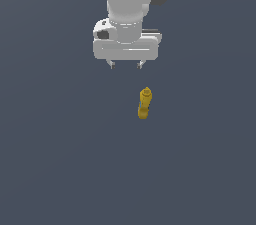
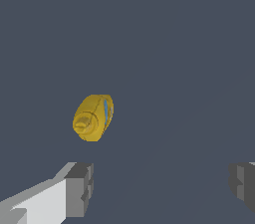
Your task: Pick up the object and move it to a goal position.
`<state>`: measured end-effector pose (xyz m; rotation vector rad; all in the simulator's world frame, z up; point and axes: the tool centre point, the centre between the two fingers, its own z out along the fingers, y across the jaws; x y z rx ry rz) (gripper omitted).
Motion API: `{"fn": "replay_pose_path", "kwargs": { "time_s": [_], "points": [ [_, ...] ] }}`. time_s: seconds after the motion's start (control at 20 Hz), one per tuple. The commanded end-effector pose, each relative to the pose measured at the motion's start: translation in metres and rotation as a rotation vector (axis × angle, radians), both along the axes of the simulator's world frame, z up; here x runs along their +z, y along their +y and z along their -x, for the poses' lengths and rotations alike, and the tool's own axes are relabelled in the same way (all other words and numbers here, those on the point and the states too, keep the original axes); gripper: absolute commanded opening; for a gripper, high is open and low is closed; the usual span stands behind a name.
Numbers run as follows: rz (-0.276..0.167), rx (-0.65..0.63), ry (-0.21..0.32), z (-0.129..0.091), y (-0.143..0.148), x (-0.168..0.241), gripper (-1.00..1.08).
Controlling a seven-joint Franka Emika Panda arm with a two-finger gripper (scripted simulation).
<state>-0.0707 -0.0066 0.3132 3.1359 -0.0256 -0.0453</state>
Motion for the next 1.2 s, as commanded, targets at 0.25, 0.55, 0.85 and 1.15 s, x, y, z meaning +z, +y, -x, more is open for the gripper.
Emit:
{"fn": "replay_pose_path", "kwargs": {
  "time_s": [0.25,0.55,0.85,1.15],
  "points": [
    [0.005,0.016,-0.01,-0.005,0.001,0.001,1.0],
    [0.008,0.031,-0.017,-0.009,0.002,0.003,1.0],
    [0.008,0.013,-0.018,-0.009,0.01,-0.007,1.0],
    [0.006,-0.03,-0.022,-0.009,0.03,-0.029,1.0]
  ]
}}
